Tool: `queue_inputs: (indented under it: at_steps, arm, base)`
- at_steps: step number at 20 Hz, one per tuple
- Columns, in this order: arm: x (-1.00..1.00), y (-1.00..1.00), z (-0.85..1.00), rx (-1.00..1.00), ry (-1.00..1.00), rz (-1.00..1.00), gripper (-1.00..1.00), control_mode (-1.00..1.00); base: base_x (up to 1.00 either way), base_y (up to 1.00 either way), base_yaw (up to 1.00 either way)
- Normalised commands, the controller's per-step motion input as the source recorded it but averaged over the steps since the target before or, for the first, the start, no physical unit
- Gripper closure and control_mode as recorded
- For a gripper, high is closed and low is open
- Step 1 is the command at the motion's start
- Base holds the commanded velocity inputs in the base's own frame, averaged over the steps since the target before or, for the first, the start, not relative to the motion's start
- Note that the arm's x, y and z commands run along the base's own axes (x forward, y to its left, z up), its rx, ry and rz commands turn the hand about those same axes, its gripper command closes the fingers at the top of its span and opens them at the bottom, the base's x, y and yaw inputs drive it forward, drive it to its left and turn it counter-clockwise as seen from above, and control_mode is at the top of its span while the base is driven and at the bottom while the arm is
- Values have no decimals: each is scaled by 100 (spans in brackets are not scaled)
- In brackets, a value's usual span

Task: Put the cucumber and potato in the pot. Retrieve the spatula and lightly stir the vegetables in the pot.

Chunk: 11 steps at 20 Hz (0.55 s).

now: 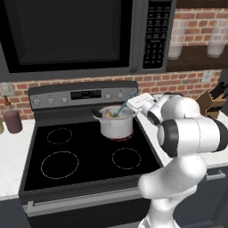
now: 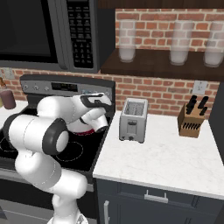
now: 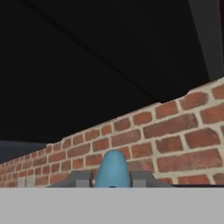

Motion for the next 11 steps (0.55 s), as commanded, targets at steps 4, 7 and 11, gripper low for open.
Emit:
queue_inputs:
  at_steps: [4, 7, 11]
  arm:
    - [0, 0, -1, 0, 0, 0, 100, -100]
    - [-2, 0, -3, 0, 0, 0, 100, -100]
    - [-2, 0, -3, 0, 0, 0, 100, -100]
  base:
    - [0, 0, 0]
    - [0, 0, 0]
    - [0, 0, 0]
